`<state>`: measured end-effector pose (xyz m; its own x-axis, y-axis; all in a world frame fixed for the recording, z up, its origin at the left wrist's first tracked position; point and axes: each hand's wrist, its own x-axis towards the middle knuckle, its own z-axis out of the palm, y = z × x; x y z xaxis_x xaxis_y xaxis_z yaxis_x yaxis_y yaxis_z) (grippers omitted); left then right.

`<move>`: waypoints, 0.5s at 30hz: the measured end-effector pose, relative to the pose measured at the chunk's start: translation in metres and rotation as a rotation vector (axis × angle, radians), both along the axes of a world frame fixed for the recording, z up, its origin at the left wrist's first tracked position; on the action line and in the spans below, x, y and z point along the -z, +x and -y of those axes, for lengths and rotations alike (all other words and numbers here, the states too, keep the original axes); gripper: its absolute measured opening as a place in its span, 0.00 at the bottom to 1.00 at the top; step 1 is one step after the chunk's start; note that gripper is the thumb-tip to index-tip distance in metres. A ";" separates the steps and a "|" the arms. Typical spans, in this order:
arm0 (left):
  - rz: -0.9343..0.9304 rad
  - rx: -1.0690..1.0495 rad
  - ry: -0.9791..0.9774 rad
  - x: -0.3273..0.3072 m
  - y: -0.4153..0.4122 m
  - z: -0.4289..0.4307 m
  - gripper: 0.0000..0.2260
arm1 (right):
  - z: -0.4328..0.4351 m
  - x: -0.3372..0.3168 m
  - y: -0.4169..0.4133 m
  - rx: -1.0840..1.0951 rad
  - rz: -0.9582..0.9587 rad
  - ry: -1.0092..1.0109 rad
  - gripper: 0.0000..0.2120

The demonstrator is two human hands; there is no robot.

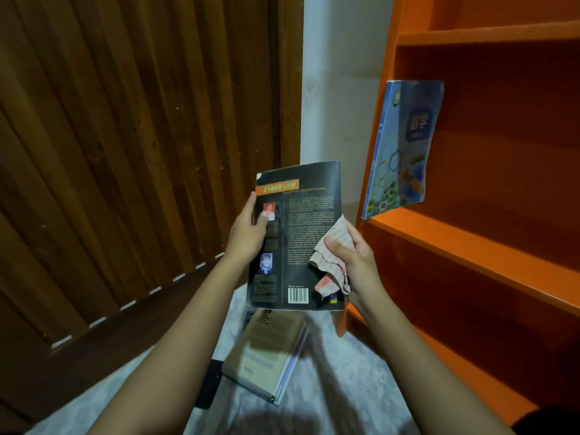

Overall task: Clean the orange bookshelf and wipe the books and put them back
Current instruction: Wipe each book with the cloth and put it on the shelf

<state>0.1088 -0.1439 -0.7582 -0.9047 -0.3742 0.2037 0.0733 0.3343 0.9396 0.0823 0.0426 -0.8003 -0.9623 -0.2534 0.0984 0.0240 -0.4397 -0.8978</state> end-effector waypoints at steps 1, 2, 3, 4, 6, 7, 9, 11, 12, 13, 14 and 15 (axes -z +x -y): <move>0.050 -0.026 -0.094 0.001 -0.002 -0.003 0.25 | 0.001 0.001 0.000 0.018 -0.011 0.032 0.27; 0.077 -0.047 -0.160 0.000 -0.001 -0.007 0.25 | 0.002 0.002 0.002 0.036 -0.038 0.071 0.27; 0.080 -0.046 -0.201 -0.001 -0.001 -0.011 0.25 | 0.003 0.003 0.003 0.057 -0.081 0.120 0.28; 0.061 -0.012 -0.221 -0.003 0.000 -0.017 0.25 | 0.004 0.005 0.005 0.078 -0.129 0.169 0.28; 0.033 0.116 -0.202 -0.007 0.005 -0.031 0.25 | 0.007 0.007 0.012 0.134 -0.235 0.270 0.28; 0.027 0.166 -0.188 -0.008 0.007 -0.038 0.27 | 0.010 0.008 0.017 0.160 -0.284 0.315 0.27; 0.006 0.169 -0.159 -0.012 0.007 -0.048 0.31 | 0.014 0.010 0.025 0.197 -0.354 0.373 0.26; -0.042 0.105 -0.159 -0.012 0.007 -0.052 0.35 | 0.018 0.012 0.033 0.217 -0.412 0.416 0.27; -0.066 0.069 -0.168 -0.012 0.007 -0.052 0.36 | 0.020 0.013 0.036 0.227 -0.452 0.441 0.27; -0.083 0.035 -0.183 -0.012 0.008 -0.052 0.35 | 0.021 0.014 0.038 0.245 -0.498 0.477 0.27; -0.093 -0.002 -0.205 -0.011 0.008 -0.051 0.33 | 0.023 0.016 0.039 0.275 -0.541 0.519 0.27; -0.105 -0.045 -0.224 -0.009 0.007 -0.050 0.30 | 0.025 0.018 0.040 0.313 -0.586 0.565 0.28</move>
